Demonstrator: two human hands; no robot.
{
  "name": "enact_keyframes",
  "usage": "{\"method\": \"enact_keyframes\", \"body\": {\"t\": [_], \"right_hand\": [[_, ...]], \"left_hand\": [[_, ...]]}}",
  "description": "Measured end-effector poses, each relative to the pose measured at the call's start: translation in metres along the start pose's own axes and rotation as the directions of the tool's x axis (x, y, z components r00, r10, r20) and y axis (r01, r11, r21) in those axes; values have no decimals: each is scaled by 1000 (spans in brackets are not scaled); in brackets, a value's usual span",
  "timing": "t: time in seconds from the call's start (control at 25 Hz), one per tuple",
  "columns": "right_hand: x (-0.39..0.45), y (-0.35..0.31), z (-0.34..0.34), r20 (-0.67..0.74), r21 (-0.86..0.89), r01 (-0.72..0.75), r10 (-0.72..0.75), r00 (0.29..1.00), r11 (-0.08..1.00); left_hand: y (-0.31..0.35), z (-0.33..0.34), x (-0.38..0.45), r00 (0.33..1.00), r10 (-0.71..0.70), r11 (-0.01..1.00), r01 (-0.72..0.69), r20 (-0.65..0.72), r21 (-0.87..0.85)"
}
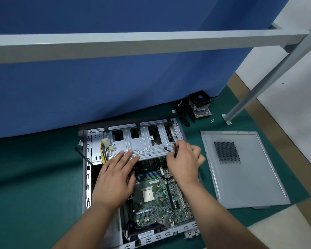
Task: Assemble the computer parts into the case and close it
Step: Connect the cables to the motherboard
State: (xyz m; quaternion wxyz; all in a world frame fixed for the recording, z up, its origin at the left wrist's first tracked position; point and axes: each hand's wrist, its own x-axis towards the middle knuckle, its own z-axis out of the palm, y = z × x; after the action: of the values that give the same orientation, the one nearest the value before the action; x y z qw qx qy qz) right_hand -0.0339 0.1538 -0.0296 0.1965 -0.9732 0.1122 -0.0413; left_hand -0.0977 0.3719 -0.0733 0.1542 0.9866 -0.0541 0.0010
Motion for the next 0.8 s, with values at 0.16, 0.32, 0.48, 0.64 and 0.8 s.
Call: {"method": "enact_keyframes", "body": {"t": [0.16,0.32,0.48,0.64,0.8], "right_hand": [[34,-10,-11,206,13,23,-25,978,1000],[39,-4,-18,283,142,-56,14,959,988],[26,5,-26,309,307,-87,-13,951,948],[4,23,-26,285,287,19,-104,953,958],[-18,36,-22,260,368,59,-163,952,928]], "left_hand": [[0,1,-1,1000,-10,1000,10,-7,3],[0,-1,-1,1000,-8,1000,8,-11,12],[2,-3,-2,1000,1,1000,-1,-25,4],[5,-7,-3,999,16,998,-18,-35,-58],[21,-16,11,973,-230,877,193,-32,-439]]}}
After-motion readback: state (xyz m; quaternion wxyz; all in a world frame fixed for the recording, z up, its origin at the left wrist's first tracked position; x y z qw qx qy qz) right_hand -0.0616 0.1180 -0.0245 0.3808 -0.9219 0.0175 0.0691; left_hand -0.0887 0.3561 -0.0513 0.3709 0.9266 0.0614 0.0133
